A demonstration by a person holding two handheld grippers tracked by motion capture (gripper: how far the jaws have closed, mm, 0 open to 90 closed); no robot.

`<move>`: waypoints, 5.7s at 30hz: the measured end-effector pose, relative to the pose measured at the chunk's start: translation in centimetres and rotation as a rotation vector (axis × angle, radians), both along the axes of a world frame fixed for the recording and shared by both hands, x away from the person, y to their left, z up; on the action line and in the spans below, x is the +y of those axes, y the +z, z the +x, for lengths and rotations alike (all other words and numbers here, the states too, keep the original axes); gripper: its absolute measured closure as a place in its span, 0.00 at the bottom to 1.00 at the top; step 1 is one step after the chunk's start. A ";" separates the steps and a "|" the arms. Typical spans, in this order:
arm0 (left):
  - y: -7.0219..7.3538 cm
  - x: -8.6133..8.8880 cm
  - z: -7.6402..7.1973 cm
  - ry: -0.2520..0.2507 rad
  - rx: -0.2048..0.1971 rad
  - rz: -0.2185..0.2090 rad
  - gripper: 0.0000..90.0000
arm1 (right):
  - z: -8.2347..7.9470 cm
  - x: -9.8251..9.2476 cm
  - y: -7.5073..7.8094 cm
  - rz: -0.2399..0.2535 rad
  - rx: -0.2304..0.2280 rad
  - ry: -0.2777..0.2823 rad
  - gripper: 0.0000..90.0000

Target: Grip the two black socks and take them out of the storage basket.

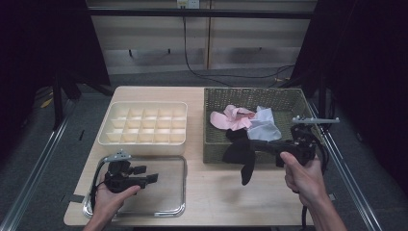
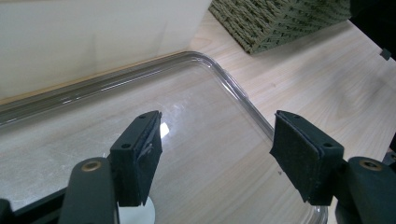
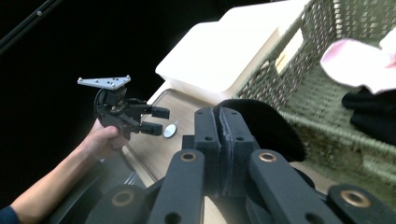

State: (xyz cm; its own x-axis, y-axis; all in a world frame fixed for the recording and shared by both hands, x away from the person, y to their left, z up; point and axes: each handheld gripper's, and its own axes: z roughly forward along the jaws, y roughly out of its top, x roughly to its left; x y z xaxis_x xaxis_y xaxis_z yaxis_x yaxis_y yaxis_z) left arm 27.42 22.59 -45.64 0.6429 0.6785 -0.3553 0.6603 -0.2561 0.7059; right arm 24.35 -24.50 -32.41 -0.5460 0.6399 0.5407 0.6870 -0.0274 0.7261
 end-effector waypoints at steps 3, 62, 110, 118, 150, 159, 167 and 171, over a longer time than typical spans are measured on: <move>0.0 0.0 0.0 -0.002 0.001 0.003 0.37 | -0.2 0.0 -1.0 0.003 0.023 0.004 0.96; 0.6 -3.5 -0.5 -0.114 0.008 0.002 0.38 | -2.6 -0.3 -14.5 -0.013 0.280 0.033 0.74; -1.0 -18.8 2.7 -0.337 0.096 -0.021 0.41 | -1.7 1.0 -15.8 -0.304 0.228 -0.042 0.94; -1.5 -21.1 2.7 -0.348 0.135 -0.024 0.29 | -1.3 2.0 -15.7 -0.310 0.224 -0.014 0.94; -3.1 -21.2 2.0 -0.429 0.159 -0.008 0.98 | -1.8 2.0 -15.2 -0.284 0.217 -0.011 0.94; -1.3 -19.8 1.9 -0.407 0.110 -0.098 1.00 | -1.5 1.2 -13.5 -0.329 0.183 -0.029 0.94; -2.3 -19.9 1.1 -0.423 0.109 -0.048 0.99 | -1.0 1.1 -12.1 -0.349 0.132 -0.050 0.91; -3.3 -19.7 0.6 -0.428 0.122 0.019 0.99 | -1.3 1.7 -14.1 -0.269 0.199 0.000 0.87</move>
